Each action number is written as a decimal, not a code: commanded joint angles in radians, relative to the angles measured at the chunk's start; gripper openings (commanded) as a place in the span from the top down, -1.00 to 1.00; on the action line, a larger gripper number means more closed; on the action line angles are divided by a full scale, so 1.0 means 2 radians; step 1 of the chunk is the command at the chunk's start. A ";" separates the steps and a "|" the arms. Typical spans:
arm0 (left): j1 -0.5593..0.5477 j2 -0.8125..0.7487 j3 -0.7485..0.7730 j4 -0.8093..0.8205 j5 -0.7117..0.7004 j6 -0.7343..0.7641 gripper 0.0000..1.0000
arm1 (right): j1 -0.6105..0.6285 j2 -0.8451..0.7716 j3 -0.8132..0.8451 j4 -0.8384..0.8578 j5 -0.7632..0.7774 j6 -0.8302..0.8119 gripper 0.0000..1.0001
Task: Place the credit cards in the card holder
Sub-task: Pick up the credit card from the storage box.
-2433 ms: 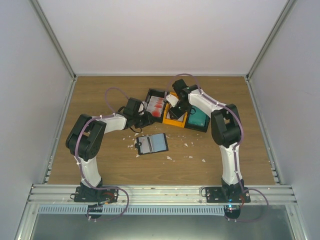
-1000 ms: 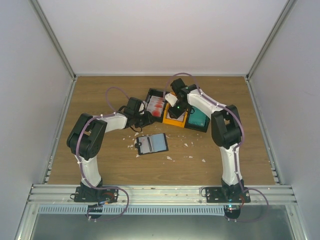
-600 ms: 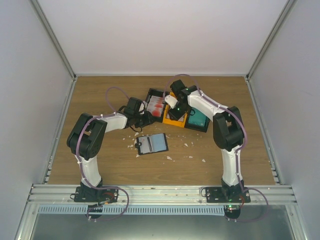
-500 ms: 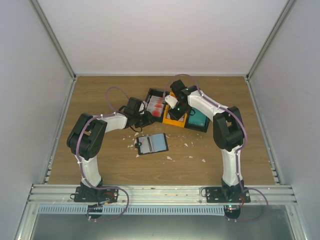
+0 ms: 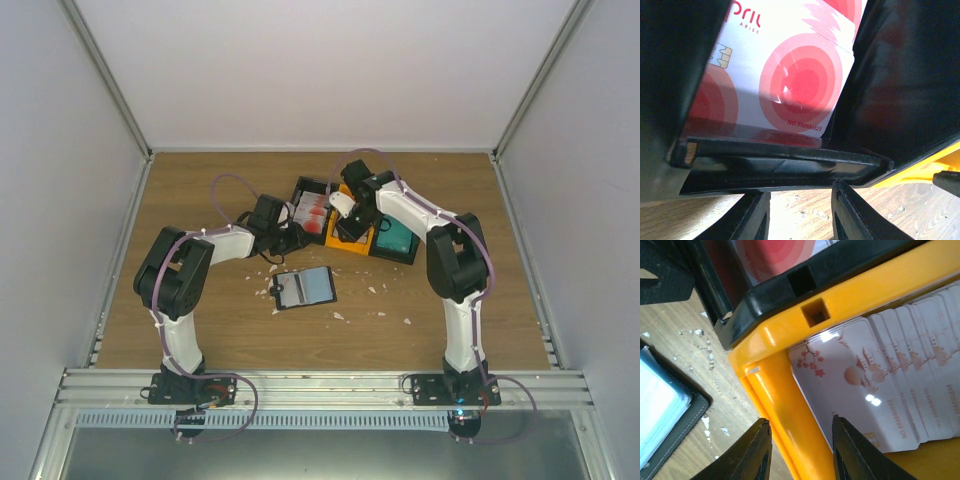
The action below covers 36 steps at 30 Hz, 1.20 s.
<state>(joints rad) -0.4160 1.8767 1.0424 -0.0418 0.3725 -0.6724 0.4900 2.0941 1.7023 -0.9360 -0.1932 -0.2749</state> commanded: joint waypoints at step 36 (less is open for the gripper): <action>0.004 0.002 0.008 0.025 -0.013 0.006 0.29 | -0.006 -0.011 -0.026 0.034 -0.019 -0.017 -0.04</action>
<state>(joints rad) -0.4160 1.8767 1.0424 -0.0414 0.3695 -0.6693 0.4721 2.0270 1.6695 -0.8639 -0.2352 -0.2756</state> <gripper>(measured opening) 0.355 0.522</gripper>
